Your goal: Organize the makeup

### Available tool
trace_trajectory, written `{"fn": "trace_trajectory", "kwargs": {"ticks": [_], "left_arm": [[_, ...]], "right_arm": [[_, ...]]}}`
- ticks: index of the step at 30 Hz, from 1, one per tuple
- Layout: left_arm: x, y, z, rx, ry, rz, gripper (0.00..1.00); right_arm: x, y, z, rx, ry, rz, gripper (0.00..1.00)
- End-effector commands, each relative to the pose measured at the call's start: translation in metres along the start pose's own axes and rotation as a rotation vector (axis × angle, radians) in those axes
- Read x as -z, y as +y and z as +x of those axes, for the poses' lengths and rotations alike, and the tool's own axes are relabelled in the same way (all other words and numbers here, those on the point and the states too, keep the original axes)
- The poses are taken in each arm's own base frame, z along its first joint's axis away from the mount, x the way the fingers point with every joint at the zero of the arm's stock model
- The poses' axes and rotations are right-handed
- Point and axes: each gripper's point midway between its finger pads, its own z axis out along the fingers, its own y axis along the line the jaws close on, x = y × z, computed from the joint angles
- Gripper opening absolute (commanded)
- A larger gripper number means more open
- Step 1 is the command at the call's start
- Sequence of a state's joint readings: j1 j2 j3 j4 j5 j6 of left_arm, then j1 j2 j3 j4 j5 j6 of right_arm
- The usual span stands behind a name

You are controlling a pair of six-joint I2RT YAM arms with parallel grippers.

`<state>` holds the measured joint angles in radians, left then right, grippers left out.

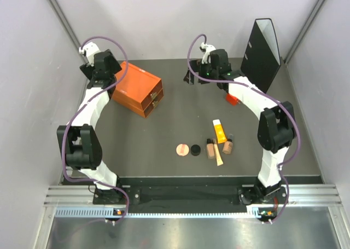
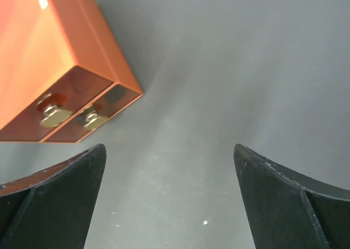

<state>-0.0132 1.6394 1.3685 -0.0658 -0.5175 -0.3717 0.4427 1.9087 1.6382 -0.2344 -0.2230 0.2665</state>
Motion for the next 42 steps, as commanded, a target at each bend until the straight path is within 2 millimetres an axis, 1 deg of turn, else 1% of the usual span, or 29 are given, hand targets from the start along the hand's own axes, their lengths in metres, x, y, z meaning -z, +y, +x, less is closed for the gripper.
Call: {"fn": "trace_trajectory", "kwargs": {"ticks": [1, 2, 3, 4, 5, 7, 9, 11, 12, 14, 15, 16, 17, 18, 19, 20, 21, 22, 23, 25, 26, 28, 29, 34, 35, 36, 37, 38, 42], "left_arm": [[0.003, -0.004, 0.004, -0.017, 0.037, 0.025, 0.99], [0.007, -0.012, -0.003, -0.010, 0.016, 0.082, 0.99], [0.009, -0.015, -0.004, -0.020, 0.008, 0.106, 0.99], [0.010, -0.014, 0.002, -0.049, 0.011, 0.119, 0.99], [0.012, -0.016, -0.001, -0.050, -0.002, 0.138, 0.99], [0.011, -0.016, 0.000, -0.082, 0.003, 0.139, 0.99], [0.010, -0.014, 0.005, -0.102, 0.026, 0.131, 0.99], [0.010, -0.011, 0.006, -0.099, 0.029, 0.121, 0.99], [0.011, -0.008, 0.007, -0.091, 0.029, 0.102, 0.99], [0.013, -0.003, 0.011, -0.041, 0.042, 0.076, 0.99], [0.013, -0.001, 0.011, -0.013, 0.044, 0.055, 0.99], [0.014, -0.001, 0.018, 0.031, 0.072, 0.053, 0.99], [0.015, -0.002, 0.019, 0.054, 0.080, 0.052, 0.99], [0.016, -0.002, 0.022, 0.081, 0.092, 0.045, 0.99], [0.018, -0.003, 0.026, 0.125, 0.119, 0.042, 0.99], [0.020, -0.003, 0.028, 0.150, 0.132, 0.036, 0.99], [0.023, -0.003, 0.029, 0.172, 0.144, 0.033, 0.99], [0.024, -0.003, 0.028, 0.220, 0.151, 0.023, 0.99], [0.029, -0.001, 0.032, 0.230, 0.176, 0.012, 0.99], [0.035, 0.000, 0.030, 0.279, 0.190, -0.001, 0.99], [0.039, 0.003, 0.036, 0.274, 0.222, -0.016, 0.98], [0.043, 0.003, 0.036, 0.287, 0.241, -0.017, 0.98], [0.045, 0.002, 0.038, 0.279, 0.251, -0.012, 0.95], [0.041, -0.007, 0.035, 0.228, 0.233, 0.056, 0.86], [0.041, -0.011, 0.036, 0.222, 0.235, 0.081, 0.57], [0.041, -0.016, 0.035, 0.220, 0.234, 0.110, 0.34], [0.039, -0.016, 0.041, 0.223, 0.246, 0.110, 0.11], [0.039, -0.017, 0.042, 0.231, 0.249, 0.108, 0.00], [0.035, -0.017, 0.054, 0.246, 0.263, 0.109, 0.00]], "right_arm": [[0.000, 0.033, -0.025, -0.025, -0.061, -0.136, 1.00], [-0.001, 0.033, -0.016, -0.036, -0.045, -0.153, 1.00], [0.002, 0.031, -0.018, -0.057, -0.056, -0.155, 1.00], [0.002, 0.031, -0.014, -0.070, -0.059, -0.162, 1.00], [0.001, 0.033, -0.009, -0.077, -0.072, -0.206, 1.00], [0.002, 0.033, -0.008, -0.098, -0.084, -0.221, 1.00], [-0.002, 0.031, -0.004, -0.117, -0.081, -0.203, 0.99], [-0.004, 0.033, -0.009, -0.153, -0.086, -0.206, 1.00], [-0.011, 0.033, -0.003, -0.181, -0.055, -0.212, 1.00], [-0.015, 0.041, -0.014, -0.185, -0.068, -0.238, 1.00], [-0.021, 0.040, -0.003, -0.209, -0.026, -0.226, 1.00], [-0.025, 0.042, -0.003, -0.221, -0.022, -0.222, 1.00], [-0.027, 0.044, -0.012, -0.228, -0.036, -0.216, 1.00], [-0.036, 0.044, -0.004, -0.279, -0.007, -0.206, 1.00], [-0.040, 0.046, -0.004, -0.299, 0.001, -0.211, 1.00], [-0.042, 0.052, -0.009, -0.314, -0.005, -0.225, 1.00], [-0.047, 0.054, -0.008, -0.346, -0.002, -0.232, 1.00], [-0.049, 0.059, -0.012, -0.345, -0.011, -0.254, 1.00], [-0.048, 0.071, -0.019, -0.340, -0.021, -0.282, 1.00], [-0.053, 0.078, -0.021, -0.335, -0.018, -0.303, 1.00], [-0.052, 0.084, -0.026, -0.332, -0.017, -0.307, 1.00], [-0.059, 0.085, -0.021, -0.352, 0.011, -0.300, 1.00], [-0.059, 0.086, -0.022, -0.359, 0.015, -0.306, 1.00], [-0.065, 0.087, -0.014, -0.391, 0.038, -0.313, 1.00], [-0.065, 0.089, -0.014, -0.394, 0.042, -0.321, 1.00], [-0.067, 0.089, -0.012, -0.406, 0.046, -0.324, 1.00], [-0.067, 0.090, -0.012, -0.411, 0.049, -0.326, 1.00], [-0.067, 0.092, -0.010, -0.420, 0.055, -0.330, 1.00], [-0.069, 0.096, -0.006, -0.453, 0.064, -0.349, 1.00]]}}
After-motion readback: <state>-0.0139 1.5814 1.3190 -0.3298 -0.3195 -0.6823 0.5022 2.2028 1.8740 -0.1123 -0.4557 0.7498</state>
